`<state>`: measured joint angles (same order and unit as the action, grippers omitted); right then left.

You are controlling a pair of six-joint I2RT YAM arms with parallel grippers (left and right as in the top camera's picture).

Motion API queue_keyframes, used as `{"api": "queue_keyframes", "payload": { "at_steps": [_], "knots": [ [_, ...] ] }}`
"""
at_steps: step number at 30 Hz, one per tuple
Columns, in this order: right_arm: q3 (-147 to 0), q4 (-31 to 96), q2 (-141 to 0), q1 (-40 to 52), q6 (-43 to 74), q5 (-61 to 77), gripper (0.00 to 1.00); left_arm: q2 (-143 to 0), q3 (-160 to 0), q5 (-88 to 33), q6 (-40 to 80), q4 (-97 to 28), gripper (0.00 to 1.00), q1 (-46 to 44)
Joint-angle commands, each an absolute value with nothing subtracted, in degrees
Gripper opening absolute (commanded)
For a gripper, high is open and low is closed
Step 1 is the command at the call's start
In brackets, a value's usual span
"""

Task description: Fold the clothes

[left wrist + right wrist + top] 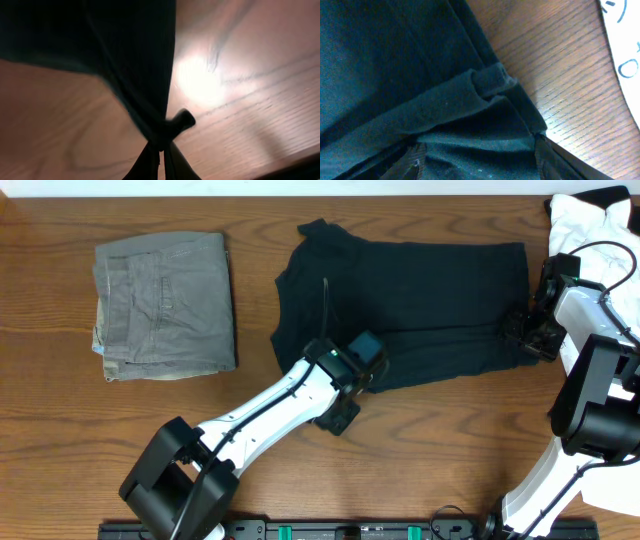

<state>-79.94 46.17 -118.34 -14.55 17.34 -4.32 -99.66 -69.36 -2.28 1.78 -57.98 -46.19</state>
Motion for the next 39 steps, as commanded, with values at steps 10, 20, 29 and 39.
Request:
{"api": "queue_keyframes", "payload": {
  "at_steps": [10, 20, 29, 39],
  "knots": [
    [-78.26, 45.84, -122.61, -14.24, 17.12, -3.64, 0.7, -99.44, -60.71, -3.4, 7.46, -58.98, 0.07, -46.09],
    [-78.26, 45.87, -122.61, -14.24, 17.1, -3.64, 0.7, -92.14, -65.47, 1.93, 14.83, -50.26, 0.12, -45.95],
    [-78.26, 45.87, -122.61, -14.24, 17.1, -3.64, 0.7, -100.49, -63.81, 4.34, 17.04, -32.91, 0.15, -45.12],
    [-78.26, 45.78, -122.61, -14.24, 17.12, -3.62, 0.7, -107.18, -63.81, 4.36, 17.3, -22.9, 0.14, -40.84]
  ]
}}
